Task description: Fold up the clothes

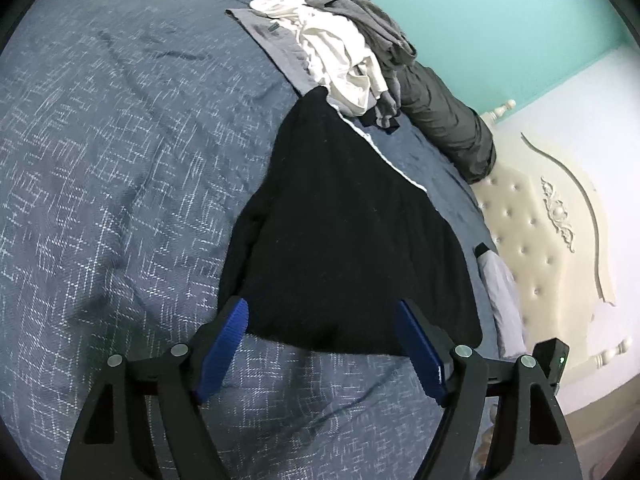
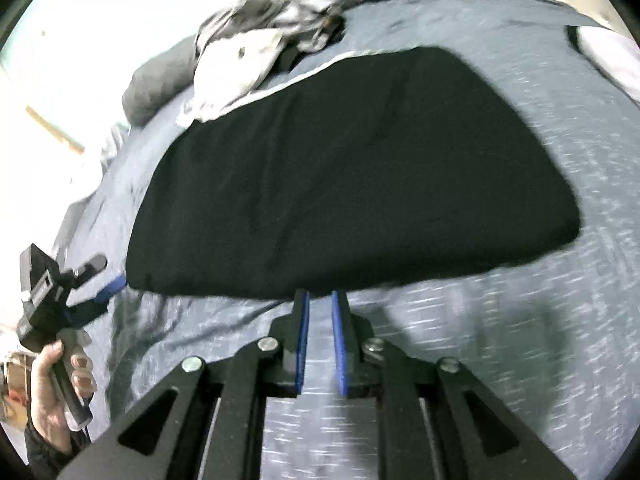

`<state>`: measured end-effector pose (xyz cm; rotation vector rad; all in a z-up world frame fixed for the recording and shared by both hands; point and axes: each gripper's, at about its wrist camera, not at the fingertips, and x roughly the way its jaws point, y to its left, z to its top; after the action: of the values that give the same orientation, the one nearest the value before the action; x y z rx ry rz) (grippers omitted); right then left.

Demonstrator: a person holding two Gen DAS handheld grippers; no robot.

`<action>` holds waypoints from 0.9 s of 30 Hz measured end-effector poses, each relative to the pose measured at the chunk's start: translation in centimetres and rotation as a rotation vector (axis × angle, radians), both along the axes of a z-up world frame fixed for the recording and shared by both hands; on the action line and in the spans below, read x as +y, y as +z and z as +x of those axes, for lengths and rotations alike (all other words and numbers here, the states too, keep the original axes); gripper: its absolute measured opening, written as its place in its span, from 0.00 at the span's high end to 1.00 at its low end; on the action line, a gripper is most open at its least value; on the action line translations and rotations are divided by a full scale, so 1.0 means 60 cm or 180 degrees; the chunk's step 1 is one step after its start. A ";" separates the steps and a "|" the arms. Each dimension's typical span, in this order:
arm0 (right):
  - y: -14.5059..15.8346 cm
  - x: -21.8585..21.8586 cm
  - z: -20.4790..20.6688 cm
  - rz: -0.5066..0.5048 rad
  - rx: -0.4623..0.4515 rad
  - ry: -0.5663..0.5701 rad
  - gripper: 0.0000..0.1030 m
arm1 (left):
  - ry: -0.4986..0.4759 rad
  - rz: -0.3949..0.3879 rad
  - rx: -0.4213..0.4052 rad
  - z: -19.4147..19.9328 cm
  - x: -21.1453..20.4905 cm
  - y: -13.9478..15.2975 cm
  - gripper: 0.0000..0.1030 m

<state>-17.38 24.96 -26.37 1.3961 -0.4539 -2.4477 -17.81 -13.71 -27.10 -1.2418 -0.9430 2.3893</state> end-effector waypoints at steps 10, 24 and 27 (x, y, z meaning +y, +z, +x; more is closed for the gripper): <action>-0.029 0.058 0.003 -0.0321 0.0103 -0.0155 0.76 | 0.0254 0.0118 -0.0219 0.018 -0.004 -0.030 0.22; -0.022 0.086 0.024 -0.0513 0.0227 -0.0089 0.61 | 0.0621 0.0323 -0.0324 0.003 -0.005 -0.051 0.23; -0.016 0.097 0.021 -0.0557 0.0249 -0.0142 0.61 | 0.0701 0.0322 -0.0293 -0.001 -0.005 -0.051 0.26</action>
<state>-16.09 30.81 -27.36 1.2276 -0.6696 -2.4210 -17.87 -14.03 -30.17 -1.2786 -1.2730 2.4281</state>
